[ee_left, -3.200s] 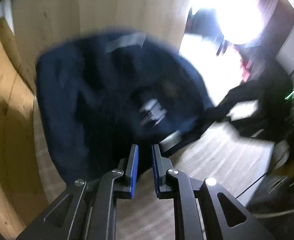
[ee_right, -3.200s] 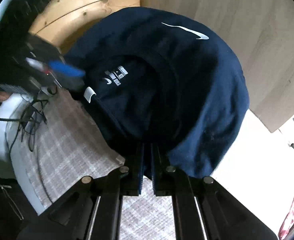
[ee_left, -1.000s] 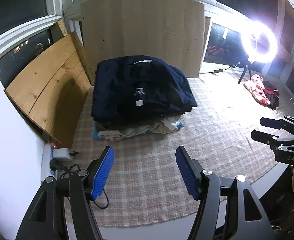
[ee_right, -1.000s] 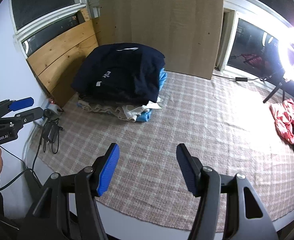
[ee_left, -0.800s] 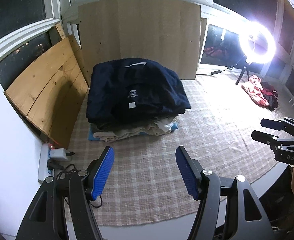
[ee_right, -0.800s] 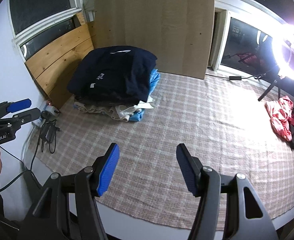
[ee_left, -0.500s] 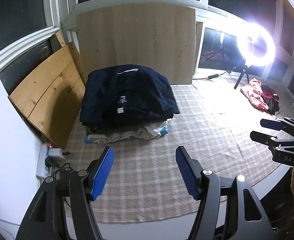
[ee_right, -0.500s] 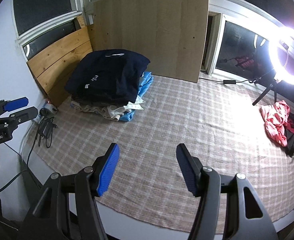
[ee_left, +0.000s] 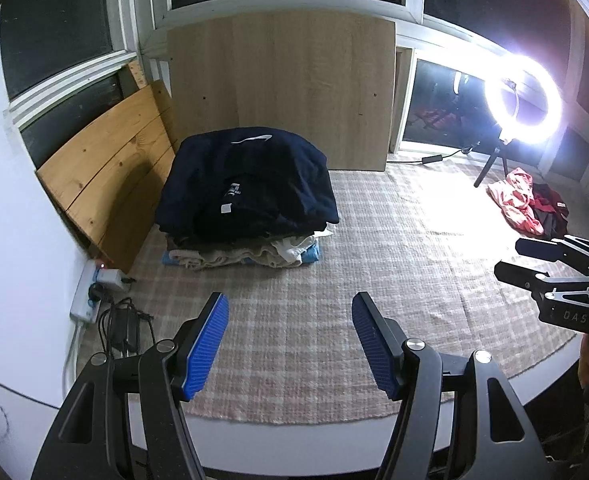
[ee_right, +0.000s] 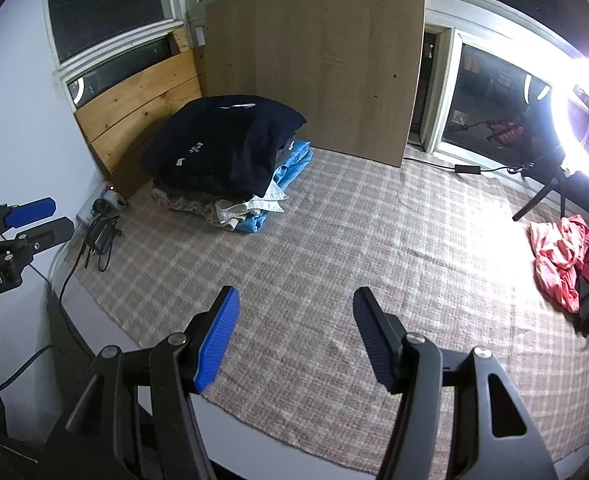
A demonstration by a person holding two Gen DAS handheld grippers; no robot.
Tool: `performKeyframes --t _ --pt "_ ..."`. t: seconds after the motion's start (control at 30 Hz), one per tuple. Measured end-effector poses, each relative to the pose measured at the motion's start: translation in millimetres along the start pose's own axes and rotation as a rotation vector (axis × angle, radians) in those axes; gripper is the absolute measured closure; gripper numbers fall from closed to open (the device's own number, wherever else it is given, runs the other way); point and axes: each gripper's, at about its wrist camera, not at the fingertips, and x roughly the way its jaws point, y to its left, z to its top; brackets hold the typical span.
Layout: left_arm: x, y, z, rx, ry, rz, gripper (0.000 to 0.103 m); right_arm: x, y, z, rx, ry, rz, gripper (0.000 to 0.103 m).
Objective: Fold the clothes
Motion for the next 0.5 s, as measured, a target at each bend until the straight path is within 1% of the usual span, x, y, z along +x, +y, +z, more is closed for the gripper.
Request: performKeyframes --t 0.23,0.5 --pt "-9.9 -7.1 -4.7 -0.026 -0.016 0.024 0.041 -0.9 -4.5 -4.6 -0.038 0.012 0.029 0.044" --pt "-13.9 -11.7 -6.6 -0.030 -0.011 0.032 0.041 -1.9 -12.6 -7.3 -0.030 0.013 0.040 0.044"
